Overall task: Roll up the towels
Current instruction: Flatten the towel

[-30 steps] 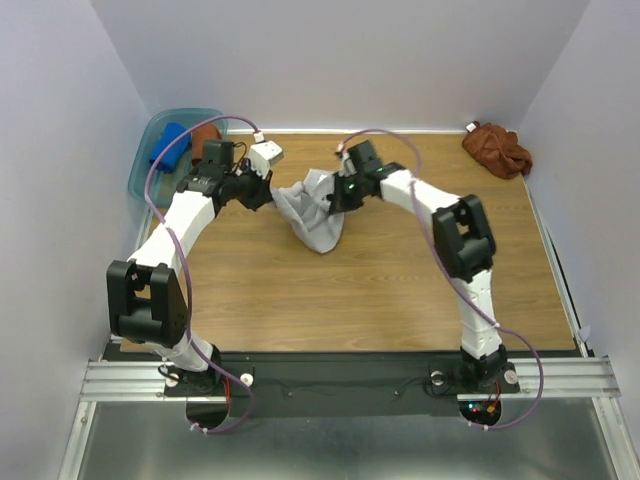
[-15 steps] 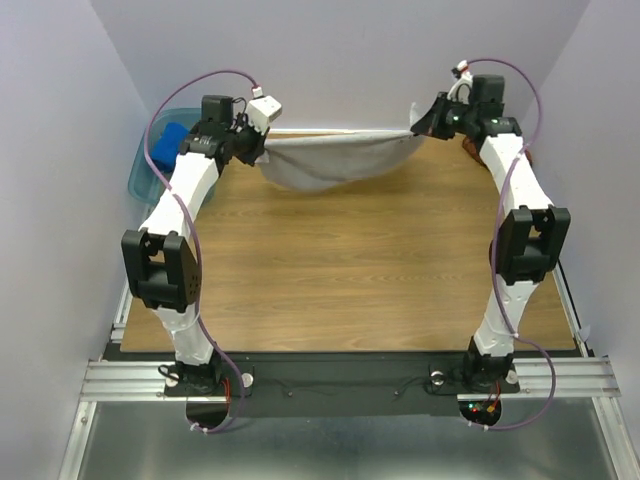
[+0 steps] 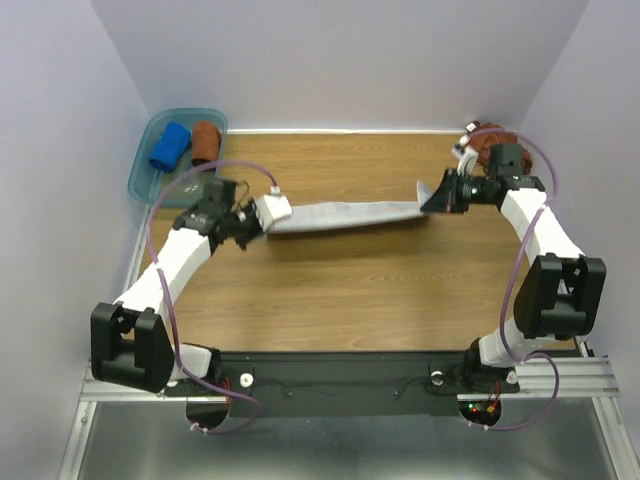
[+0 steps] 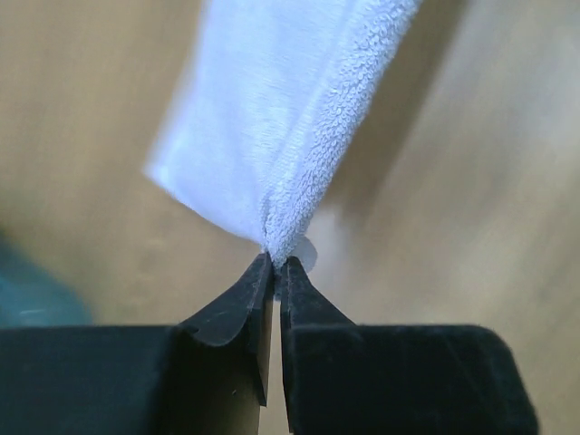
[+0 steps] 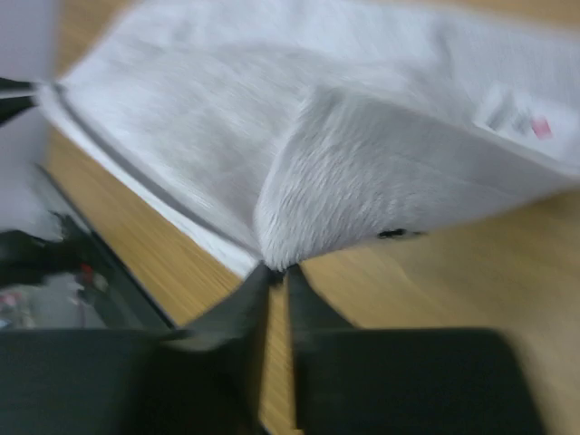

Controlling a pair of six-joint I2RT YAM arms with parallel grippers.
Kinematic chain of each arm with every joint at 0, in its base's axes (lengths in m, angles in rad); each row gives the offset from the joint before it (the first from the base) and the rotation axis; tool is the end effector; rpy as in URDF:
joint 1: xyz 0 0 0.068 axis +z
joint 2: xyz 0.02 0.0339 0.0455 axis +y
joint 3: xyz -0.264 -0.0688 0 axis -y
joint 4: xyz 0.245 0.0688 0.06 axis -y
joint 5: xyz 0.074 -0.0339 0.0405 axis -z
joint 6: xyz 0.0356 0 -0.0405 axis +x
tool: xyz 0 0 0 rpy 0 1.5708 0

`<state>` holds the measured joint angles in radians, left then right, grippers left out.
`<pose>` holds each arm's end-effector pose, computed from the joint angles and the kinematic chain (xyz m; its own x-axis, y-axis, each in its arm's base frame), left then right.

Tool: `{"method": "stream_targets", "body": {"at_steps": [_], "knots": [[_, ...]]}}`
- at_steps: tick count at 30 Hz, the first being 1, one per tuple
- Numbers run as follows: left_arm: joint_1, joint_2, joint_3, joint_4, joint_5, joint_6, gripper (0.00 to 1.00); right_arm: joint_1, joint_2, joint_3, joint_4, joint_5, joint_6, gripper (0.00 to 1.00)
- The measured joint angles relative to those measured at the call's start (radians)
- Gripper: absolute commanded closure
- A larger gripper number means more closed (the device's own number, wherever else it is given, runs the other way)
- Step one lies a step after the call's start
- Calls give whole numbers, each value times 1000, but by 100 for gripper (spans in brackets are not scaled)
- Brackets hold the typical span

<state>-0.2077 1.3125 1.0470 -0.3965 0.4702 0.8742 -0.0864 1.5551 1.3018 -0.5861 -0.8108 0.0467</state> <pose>0.2786 -0.0752 0.2974 0.0233 0.6939 -0.7197 0.8037 0.4152 0.4263 0.3349 -0.0031 0.3008 -0.7604 0.0981 -0.6420 -0.3878 0.7243 0.5700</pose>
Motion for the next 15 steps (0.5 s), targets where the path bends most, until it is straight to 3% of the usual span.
{"method": "stream_targets", "body": {"at_steps": [1, 2, 3, 4, 7, 10, 13, 15], "knots": [[-14, -13, -63, -16, 0, 29, 56, 0, 6, -32, -57, -2, -68, 46], [-31, -19, -113, -43, -5, 53, 50, 0, 12, -45, -92, 0, -110, 38], [-49, -25, -161, -69, -17, 75, 36, -2, 27, -61, -171, 21, -195, 32], [-63, -32, -213, -113, -27, 97, 28, -10, 45, -74, -257, 39, -283, 16], [-79, -79, -256, -207, -43, 142, 7, -31, 41, -103, -386, 102, -457, 1], [-78, -178, -240, -261, -45, 159, 5, -54, -28, -98, -463, 149, -563, 1], [-70, -230, -187, -278, -43, 152, 6, -64, -87, -39, -490, 172, -600, 8], [-56, -217, -140, -264, -38, 119, 12, -64, -87, 26, -478, 180, -602, 13]]}}
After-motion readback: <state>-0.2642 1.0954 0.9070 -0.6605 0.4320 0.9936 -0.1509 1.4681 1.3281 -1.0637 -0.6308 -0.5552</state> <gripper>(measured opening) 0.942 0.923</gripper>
